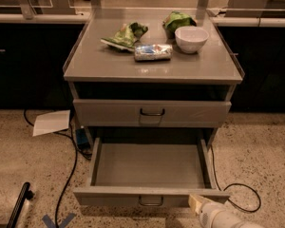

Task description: Close middle drawer

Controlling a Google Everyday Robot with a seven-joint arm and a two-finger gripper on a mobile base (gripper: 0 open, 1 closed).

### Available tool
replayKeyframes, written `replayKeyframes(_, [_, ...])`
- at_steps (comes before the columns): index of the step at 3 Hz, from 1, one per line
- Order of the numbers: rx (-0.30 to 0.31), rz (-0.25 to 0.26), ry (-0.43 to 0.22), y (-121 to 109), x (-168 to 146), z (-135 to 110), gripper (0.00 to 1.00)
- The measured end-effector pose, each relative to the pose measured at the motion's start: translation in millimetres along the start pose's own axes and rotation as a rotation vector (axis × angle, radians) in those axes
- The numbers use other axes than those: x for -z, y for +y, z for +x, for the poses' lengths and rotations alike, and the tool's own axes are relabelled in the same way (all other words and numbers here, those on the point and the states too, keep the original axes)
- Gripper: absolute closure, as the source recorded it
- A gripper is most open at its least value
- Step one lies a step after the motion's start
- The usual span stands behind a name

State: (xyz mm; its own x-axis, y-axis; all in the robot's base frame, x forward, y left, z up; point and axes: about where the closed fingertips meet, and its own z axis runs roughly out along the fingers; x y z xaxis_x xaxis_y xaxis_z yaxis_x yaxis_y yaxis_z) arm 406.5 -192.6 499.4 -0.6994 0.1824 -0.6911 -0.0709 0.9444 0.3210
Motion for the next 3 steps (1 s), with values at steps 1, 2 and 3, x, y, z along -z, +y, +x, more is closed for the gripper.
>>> replayKeyframes(1, [-0.025,0.033,0.032,-18,-15,13,1.0])
replayKeyframes(2, [-0.06,0.067,0.068,-38,-26,27,1.0])
replayKeyframes(3, [-0.078,0.073,0.103,-46,-39,35,1.0])
